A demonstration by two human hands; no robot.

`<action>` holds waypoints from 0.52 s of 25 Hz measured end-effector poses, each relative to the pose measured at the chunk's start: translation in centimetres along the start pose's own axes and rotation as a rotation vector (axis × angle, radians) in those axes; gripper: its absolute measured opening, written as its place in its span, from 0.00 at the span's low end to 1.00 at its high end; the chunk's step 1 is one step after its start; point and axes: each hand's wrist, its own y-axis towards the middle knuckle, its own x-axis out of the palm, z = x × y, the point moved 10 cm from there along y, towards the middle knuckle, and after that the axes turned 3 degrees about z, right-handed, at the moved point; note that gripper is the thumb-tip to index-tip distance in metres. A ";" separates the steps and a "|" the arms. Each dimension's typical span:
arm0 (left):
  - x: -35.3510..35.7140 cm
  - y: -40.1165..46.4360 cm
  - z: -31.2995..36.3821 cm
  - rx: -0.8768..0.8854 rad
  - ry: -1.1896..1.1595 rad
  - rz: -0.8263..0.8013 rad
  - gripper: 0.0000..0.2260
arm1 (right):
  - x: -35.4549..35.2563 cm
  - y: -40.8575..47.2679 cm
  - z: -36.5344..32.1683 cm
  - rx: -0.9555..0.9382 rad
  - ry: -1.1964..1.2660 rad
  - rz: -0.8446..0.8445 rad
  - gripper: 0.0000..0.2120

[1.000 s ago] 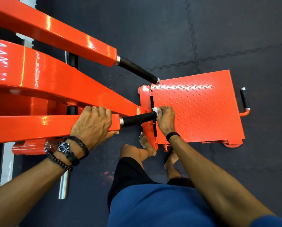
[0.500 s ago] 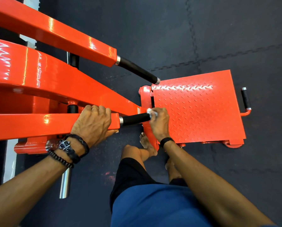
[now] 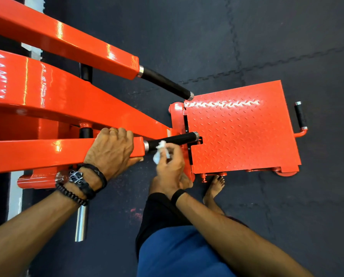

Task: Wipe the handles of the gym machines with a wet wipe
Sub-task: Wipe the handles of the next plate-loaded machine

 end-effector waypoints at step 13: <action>-0.2 -0.1 0.2 -0.006 0.019 0.002 0.26 | 1.7 -1.2 2.0 0.252 0.324 -0.075 0.05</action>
